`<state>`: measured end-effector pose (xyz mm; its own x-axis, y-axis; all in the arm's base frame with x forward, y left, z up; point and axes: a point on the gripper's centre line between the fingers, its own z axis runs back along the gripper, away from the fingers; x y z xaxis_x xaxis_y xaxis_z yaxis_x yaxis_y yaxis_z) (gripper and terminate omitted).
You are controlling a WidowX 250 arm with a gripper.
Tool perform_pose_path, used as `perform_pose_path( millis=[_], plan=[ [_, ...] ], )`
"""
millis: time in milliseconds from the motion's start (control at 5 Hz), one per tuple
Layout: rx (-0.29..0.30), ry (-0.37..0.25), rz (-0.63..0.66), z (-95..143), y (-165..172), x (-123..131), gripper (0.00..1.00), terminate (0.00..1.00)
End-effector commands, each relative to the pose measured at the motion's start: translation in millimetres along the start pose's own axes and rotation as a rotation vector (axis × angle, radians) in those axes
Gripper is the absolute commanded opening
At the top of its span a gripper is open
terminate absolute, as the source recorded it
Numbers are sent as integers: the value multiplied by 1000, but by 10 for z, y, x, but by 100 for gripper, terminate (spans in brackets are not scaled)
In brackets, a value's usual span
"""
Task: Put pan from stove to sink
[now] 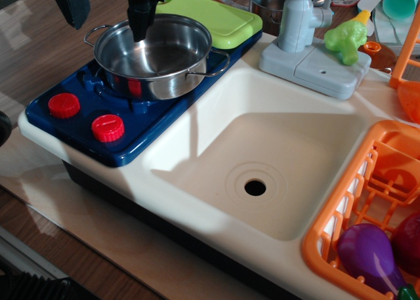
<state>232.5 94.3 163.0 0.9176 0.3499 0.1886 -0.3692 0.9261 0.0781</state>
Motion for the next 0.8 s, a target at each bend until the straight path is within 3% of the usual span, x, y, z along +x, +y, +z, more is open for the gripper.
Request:
perform_pose_path(
  millis=[0,600],
  plan=[
    [-34,-45,41,17,49,-60,100,0],
    [-128,-65,97,-320,47,-185,100,0]
  ],
)
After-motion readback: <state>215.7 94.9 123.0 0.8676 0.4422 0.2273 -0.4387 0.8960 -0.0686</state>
